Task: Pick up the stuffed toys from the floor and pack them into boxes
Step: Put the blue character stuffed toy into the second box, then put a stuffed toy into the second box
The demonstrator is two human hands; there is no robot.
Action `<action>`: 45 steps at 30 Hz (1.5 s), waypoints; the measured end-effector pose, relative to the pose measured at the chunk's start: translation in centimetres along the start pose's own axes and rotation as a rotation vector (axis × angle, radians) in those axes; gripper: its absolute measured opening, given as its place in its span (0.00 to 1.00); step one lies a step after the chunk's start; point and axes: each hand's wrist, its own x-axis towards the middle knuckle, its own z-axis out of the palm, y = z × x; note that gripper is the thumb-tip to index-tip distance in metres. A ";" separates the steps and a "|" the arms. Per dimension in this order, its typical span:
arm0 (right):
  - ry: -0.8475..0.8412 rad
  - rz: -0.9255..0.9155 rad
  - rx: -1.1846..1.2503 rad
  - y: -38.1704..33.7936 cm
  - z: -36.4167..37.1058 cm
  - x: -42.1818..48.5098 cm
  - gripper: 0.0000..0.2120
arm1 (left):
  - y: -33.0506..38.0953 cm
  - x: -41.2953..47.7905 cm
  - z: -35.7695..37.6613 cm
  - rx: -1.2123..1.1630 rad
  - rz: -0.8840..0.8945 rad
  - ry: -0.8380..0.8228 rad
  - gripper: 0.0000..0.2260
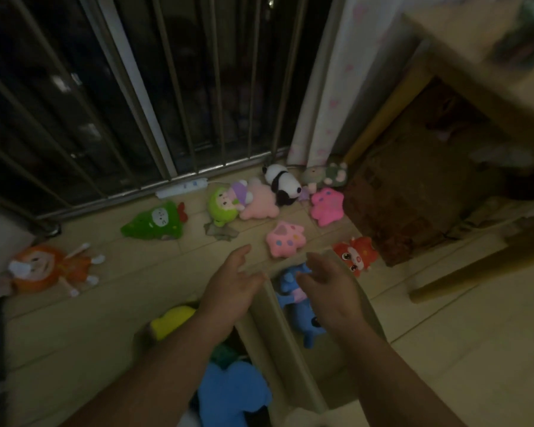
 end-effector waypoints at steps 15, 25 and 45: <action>0.080 -0.015 0.088 -3.1 3.0 2.3 0.20 | 0.9 5.3 -5.4 0.039 0.027 -0.015 0.23; 0.074 0.076 0.111 -0.5 -1.4 11.6 0.23 | 3.6 15.0 1.6 0.200 0.042 -0.047 0.22; 0.320 0.542 0.154 15.8 11.7 38.5 0.24 | -12.5 49.0 12.2 0.494 0.048 -0.490 0.24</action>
